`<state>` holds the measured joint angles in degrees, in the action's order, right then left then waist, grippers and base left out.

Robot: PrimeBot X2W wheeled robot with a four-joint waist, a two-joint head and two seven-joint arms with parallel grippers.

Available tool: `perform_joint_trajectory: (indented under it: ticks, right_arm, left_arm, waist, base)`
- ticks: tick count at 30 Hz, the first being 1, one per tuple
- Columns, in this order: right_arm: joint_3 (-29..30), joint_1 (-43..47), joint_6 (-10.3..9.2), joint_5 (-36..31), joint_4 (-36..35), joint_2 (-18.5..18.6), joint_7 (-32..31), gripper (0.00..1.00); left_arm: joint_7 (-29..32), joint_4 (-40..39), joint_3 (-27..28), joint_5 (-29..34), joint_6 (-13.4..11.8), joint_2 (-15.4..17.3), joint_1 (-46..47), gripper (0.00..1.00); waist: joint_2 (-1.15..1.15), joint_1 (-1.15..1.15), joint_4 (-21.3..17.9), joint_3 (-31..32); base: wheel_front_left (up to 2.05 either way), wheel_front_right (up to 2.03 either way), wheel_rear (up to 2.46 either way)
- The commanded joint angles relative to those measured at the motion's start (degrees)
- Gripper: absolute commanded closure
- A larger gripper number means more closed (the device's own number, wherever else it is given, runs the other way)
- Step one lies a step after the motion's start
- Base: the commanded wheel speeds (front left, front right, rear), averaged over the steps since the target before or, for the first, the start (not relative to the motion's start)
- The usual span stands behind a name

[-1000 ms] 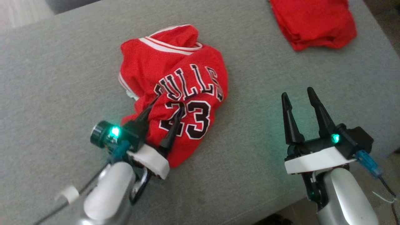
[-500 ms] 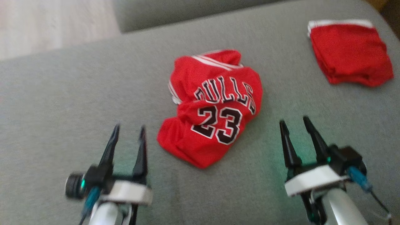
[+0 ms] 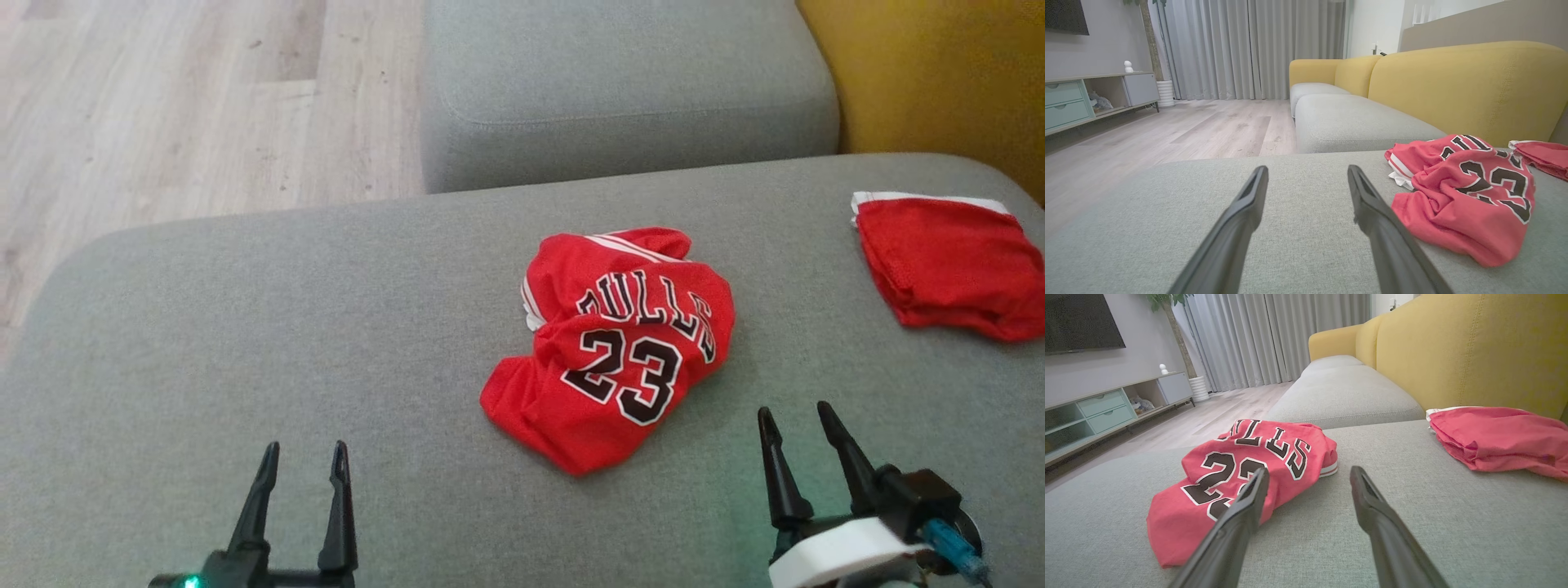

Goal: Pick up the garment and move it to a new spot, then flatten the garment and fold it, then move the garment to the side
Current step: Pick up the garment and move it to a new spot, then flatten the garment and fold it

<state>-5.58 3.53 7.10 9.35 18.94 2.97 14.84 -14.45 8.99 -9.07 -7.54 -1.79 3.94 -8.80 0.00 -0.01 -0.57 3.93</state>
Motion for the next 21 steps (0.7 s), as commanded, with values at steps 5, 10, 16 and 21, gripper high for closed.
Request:
perform_joint_trajectory:
  ticks: [5, 10, 16, 21]
  right_arm:
    - [-0.5, -0.4, 0.39, -0.6, -1.9, 0.0, 0.2, 0.0]
    - [-0.6, -0.4, 0.39, -0.7, -2.0, -0.1, 0.2, 0.0]
    - [-0.9, -0.6, 0.39, -0.6, -2.2, -0.1, 0.2, 0.0]
    - [-0.9, -0.8, 0.39, -0.6, -2.3, -0.1, 0.2, 0.0]
  left_arm:
    - [-0.5, -2.3, 2.4, 0.8, 1.0, -0.8, 1.9, 0.0]
    - [-0.5, -2.1, 2.7, 0.7, 1.1, -1.0, 1.9, 0.0]
    - [-0.5, -1.7, 2.8, 0.9, 0.8, -1.0, 1.9, 0.0]
    - [-0.5, -1.2, 2.8, 0.9, 0.8, -1.0, 2.1, 0.0]
  waist:
    - [0.0, 0.01, 0.4, 0.0]
    - [0.0, 0.01, 0.2, -0.5]
    - [0.0, 0.01, 0.2, -0.9]
    - [0.0, 0.01, 0.5, -1.2]
  base:
    - [0.0, 0.0, 0.0]
    - [0.0, 0.0, 0.0]
    - [0.0, 0.0, 0.0]
    - [0.0, 0.0, 0.0]
